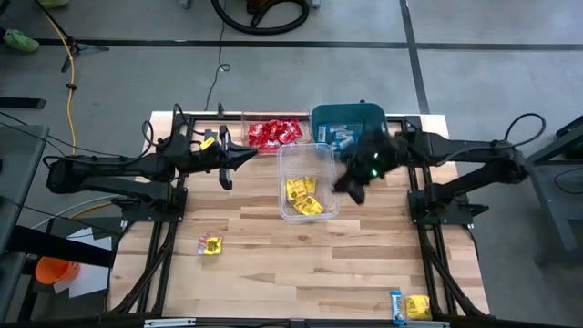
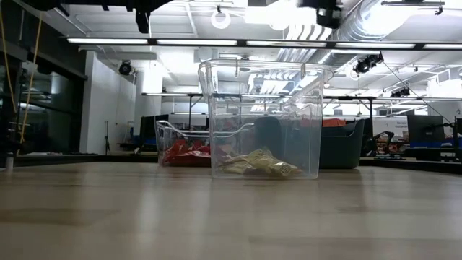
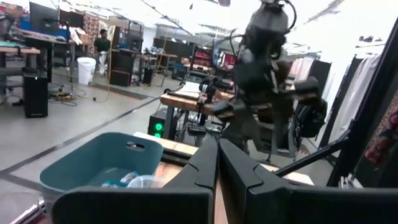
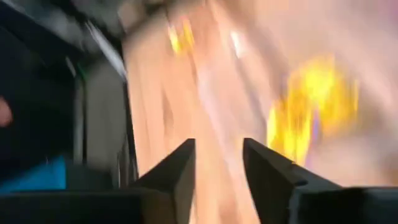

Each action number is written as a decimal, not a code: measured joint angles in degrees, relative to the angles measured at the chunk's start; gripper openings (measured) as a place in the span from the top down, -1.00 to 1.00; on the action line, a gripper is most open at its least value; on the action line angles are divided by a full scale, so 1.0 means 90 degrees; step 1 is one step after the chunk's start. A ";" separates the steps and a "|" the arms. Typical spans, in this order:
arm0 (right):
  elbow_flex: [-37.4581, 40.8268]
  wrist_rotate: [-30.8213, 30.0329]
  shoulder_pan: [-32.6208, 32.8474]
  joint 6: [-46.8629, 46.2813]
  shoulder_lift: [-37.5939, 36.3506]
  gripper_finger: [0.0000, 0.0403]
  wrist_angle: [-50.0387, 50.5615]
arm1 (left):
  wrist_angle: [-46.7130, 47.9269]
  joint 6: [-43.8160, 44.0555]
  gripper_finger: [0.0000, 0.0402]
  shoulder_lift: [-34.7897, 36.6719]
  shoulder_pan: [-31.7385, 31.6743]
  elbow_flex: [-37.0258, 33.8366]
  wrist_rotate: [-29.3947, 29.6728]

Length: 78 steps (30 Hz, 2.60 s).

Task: Sort candy
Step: Put the white chocolate into the blue bin

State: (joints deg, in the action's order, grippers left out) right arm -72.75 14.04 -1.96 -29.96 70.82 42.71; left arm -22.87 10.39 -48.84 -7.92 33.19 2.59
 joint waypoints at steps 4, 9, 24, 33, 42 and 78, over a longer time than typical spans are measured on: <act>-0.0125 0.0070 0.0812 -0.0790 0.0070 0.16 0.1949 | 0.0257 -0.0004 1.00 0.0000 0.0000 0.0000 0.0001; 0.0544 0.0088 0.2079 -0.2681 0.0024 0.00 0.2648 | 0.0415 0.0001 1.00 0.0000 0.0000 0.0000 0.0002; 0.4138 0.1540 0.5025 -0.9785 0.0105 -0.06 -0.3108 | 0.0373 0.0005 1.00 0.0000 0.0000 0.0000 0.0029; 0.4335 0.1485 0.5826 -1.1014 0.1048 -0.06 -0.3925 | 0.0376 0.0001 1.00 0.0000 0.0000 0.0000 0.0146; 0.4335 0.1470 0.5848 -1.1248 0.2060 -0.06 -0.4774 | 0.0387 0.0003 1.00 0.0000 0.0000 0.0000 0.0146; 0.4221 -0.1124 0.4592 -0.6777 -0.0362 0.99 -0.4275 | 0.0395 0.0004 1.00 0.0000 -0.0287 0.0000 0.0308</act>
State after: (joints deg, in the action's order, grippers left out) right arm -34.76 3.92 39.37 -90.95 67.57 4.23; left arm -19.32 10.42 -48.84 -10.51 33.19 5.37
